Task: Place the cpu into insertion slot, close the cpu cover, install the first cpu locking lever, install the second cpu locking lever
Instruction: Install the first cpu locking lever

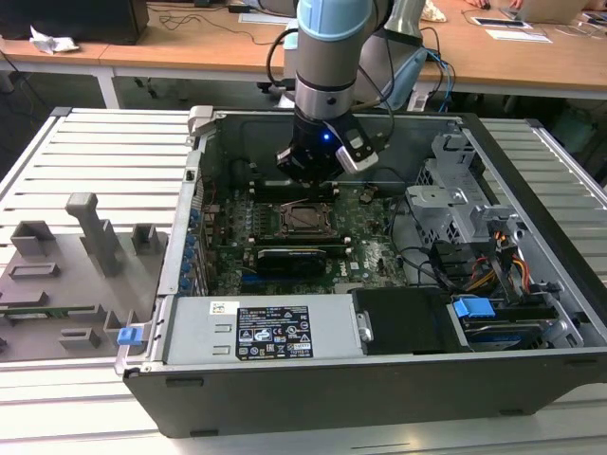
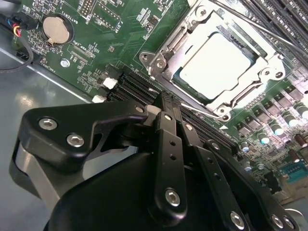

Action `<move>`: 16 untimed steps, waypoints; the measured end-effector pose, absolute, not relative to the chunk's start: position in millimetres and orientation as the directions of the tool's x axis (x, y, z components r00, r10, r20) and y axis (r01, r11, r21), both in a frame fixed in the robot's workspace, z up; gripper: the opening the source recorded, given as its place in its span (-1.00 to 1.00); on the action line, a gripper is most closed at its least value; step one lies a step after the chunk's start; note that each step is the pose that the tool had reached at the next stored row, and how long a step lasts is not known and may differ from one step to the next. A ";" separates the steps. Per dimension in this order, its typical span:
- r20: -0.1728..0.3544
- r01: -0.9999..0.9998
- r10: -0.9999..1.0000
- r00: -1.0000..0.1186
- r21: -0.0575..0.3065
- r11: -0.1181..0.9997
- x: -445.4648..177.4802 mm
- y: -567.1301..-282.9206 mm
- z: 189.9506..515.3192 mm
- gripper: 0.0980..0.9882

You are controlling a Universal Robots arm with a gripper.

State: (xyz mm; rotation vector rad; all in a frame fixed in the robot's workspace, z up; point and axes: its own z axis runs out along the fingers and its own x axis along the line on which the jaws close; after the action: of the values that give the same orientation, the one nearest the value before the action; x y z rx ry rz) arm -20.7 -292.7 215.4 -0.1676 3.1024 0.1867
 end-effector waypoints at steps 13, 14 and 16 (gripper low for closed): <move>-0.035 -0.109 -0.106 -0.994 0.116 0.987 -20.6 -292.6 210.8 -0.98; -0.035 -0.109 -0.106 -0.994 0.115 0.987 -20.7 -292.6 209.7 -0.98; -0.034 -0.109 -0.106 -0.994 0.108 0.988 -20.7 -292.6 206.0 -0.98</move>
State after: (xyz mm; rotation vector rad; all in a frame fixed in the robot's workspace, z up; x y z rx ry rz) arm -20.7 -292.6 206.0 -0.1679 3.1037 0.1715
